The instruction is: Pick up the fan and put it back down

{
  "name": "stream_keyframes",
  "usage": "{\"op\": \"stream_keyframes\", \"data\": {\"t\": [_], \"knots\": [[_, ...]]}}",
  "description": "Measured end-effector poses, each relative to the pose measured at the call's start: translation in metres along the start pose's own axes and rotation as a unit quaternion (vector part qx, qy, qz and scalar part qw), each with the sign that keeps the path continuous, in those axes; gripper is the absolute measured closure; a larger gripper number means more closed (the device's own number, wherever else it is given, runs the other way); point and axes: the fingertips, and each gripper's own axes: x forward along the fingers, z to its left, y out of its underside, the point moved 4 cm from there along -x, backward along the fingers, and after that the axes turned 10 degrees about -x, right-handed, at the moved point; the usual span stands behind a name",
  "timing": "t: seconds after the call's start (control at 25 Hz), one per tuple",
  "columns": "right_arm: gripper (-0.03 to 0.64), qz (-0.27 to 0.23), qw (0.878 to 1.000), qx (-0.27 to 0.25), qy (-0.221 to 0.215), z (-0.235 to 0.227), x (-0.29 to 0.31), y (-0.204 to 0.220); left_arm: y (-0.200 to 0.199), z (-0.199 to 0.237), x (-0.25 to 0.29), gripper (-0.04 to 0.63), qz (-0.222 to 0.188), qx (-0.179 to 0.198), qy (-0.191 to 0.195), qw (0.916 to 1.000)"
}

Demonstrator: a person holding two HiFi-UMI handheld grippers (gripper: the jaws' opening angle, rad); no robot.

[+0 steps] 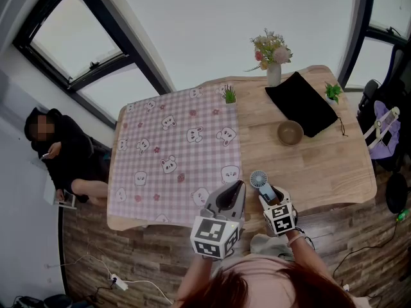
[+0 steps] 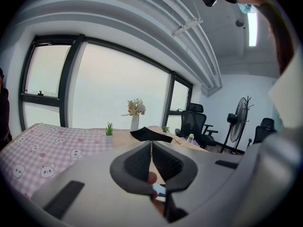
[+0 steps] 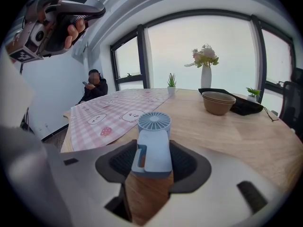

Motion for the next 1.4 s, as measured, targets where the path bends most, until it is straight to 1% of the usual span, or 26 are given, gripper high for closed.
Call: {"op": "stream_keyframes", "data": {"t": [0.16,0.36,0.56,1.0,1.4], "knots": [[0.403,0.010,1.000,0.000,0.002,0.000,0.001,0.004,0.000,0.000,0.000,0.581,0.000,-0.001,0.001,1.0000],[0.403,0.010,1.000,-0.009,0.007,0.000,0.006,0.007,0.000,0.002,0.000,0.581,-0.001,-0.001,0.003,1.0000],[0.403,0.026,1.000,-0.014,0.005,0.002,0.007,0.011,-0.001,0.002,-0.001,0.581,-0.001,-0.003,0.005,1.0000],[0.399,0.027,1.000,-0.009,0.005,0.004,0.007,0.009,-0.002,0.004,-0.009,0.581,-0.004,0.001,0.009,0.9999],[0.397,0.031,0.999,-0.009,0.018,0.005,0.000,0.006,-0.002,0.004,-0.016,0.581,-0.006,0.002,0.015,0.9999]]}}
